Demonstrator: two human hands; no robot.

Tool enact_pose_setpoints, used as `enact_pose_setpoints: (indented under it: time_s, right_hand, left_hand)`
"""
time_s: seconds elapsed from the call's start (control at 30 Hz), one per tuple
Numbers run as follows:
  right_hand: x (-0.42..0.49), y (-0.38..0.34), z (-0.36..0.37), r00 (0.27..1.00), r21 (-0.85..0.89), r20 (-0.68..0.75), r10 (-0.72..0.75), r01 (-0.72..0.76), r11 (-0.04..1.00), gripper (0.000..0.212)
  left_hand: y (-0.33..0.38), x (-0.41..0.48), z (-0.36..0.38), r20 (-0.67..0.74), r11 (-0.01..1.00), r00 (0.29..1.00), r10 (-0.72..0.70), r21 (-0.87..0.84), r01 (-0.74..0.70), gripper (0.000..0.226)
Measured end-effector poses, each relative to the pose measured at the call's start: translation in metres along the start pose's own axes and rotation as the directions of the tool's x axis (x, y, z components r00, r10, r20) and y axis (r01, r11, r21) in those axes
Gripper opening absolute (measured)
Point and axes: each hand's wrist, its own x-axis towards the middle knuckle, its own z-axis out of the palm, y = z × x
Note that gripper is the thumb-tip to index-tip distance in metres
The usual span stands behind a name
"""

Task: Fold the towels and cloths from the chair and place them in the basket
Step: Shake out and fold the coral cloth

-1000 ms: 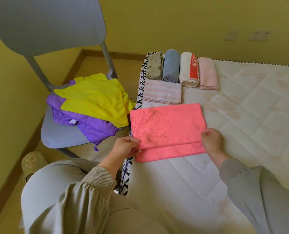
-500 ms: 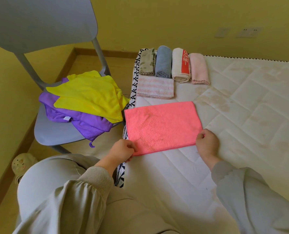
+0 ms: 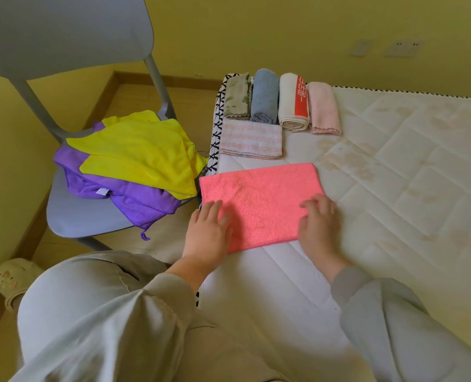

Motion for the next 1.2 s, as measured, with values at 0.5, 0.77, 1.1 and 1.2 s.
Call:
enact_pose_setpoints:
  time_s: [0.5, 0.77, 1.1, 1.2]
  right_hand:
    - [0.026, -0.087, 0.053, 0.746, -0.029, 0.610, -0.267, 0.358, 0.933, 0.057]
    - [0.092, 0.002, 0.049, 0.837, -0.361, 0.483, 0.256, -0.076, 0.929, 0.059]
    - [0.053, -0.036, 0.068, 0.853, -0.189, 0.512, -0.105, 0.232, 0.954, 0.071]
    - [0.053, -0.036, 0.072, 0.871, -0.203, 0.478, -0.111, 0.233, 0.951, 0.069]
  left_hand:
    - [-0.004, 0.003, 0.028, 0.380, 0.990, 0.914, -0.143, 0.055, 0.132, 0.082]
    - [-0.005, 0.004, 0.027, 0.362, 0.991, 0.924, -0.125, -0.002, 0.135, 0.068]
    - [0.005, 0.026, 0.009, 0.105, 0.989, 0.983, -0.150, 0.030, 0.148, 0.046]
    - [0.004, 0.044, 0.009, 0.034, 0.988, 0.988, -0.151, 0.023, 0.151, 0.038]
